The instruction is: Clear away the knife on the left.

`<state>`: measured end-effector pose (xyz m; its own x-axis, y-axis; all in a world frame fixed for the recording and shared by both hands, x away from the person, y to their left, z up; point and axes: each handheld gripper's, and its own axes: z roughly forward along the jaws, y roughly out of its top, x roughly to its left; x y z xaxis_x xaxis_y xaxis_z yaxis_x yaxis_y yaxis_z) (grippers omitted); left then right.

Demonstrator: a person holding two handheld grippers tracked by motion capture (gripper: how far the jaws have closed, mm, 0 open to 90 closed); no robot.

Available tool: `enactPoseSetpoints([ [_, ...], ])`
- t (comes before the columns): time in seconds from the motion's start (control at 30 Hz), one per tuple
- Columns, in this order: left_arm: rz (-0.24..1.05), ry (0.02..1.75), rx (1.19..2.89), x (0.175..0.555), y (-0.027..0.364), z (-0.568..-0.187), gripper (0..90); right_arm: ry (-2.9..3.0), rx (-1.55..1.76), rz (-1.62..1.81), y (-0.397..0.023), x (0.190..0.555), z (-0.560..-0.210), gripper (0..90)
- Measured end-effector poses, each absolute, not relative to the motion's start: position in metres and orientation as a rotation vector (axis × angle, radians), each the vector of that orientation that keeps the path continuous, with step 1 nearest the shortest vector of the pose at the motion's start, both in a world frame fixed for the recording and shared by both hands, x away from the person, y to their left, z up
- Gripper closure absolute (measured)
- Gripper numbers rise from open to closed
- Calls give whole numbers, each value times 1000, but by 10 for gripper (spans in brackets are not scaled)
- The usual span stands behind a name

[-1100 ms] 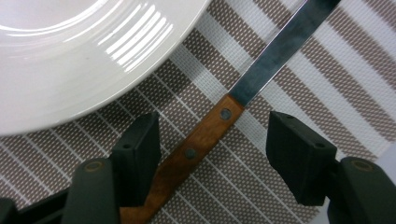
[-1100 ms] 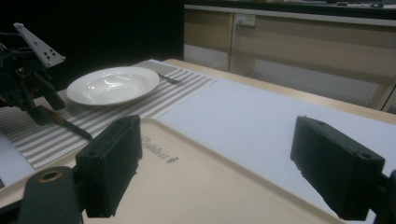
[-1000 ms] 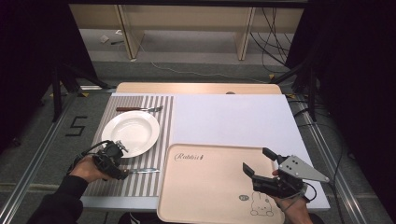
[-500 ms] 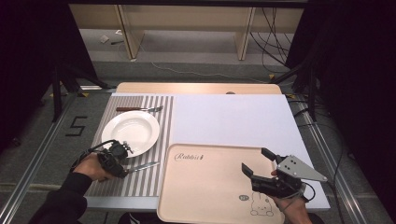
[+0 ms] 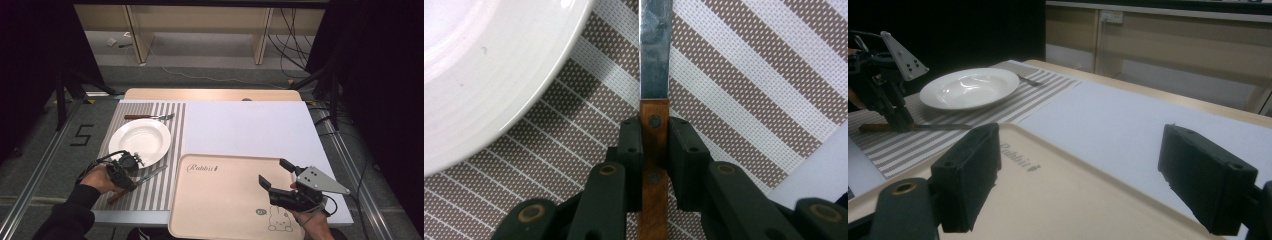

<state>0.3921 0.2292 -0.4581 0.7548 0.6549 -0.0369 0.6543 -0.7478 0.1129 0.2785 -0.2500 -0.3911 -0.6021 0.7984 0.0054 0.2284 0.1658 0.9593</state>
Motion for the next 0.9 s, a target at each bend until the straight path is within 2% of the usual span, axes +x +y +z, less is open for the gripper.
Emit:
enactPoseSetpoints([
  [0.13, 8, 1127, 2796, 393, 229, -453, 771, 1931, 968, 1453, -251, 278, -391, 183],
  [0.9, -20, 933, 2701, 372, 194, -422, 771, 1934, 967, 1450, -250, 278, -391, 184],
])
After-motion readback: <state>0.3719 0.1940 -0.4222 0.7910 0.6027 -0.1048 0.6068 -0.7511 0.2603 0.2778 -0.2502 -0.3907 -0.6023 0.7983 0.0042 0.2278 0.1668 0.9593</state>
